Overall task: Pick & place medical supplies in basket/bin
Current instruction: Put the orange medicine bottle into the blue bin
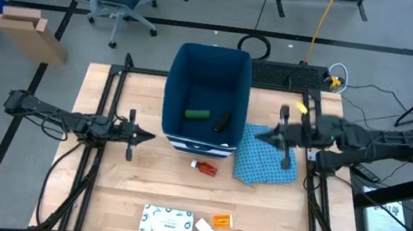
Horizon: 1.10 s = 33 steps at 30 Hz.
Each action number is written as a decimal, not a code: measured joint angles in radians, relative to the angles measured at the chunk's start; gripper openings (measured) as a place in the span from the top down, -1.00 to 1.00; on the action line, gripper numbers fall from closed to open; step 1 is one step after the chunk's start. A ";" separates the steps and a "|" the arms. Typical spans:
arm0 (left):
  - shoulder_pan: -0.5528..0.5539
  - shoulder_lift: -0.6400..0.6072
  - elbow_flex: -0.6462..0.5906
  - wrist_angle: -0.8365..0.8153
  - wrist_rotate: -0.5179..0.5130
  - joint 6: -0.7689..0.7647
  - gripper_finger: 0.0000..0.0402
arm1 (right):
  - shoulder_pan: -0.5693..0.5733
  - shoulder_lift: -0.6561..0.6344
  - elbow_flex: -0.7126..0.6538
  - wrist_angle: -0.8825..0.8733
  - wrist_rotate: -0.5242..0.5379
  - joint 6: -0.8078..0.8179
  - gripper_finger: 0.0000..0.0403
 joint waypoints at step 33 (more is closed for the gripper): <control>-0.025 0.007 0.000 0.038 0.005 -0.064 0.90 | -0.007 -0.543 -0.829 0.552 -0.001 0.103 1.00</control>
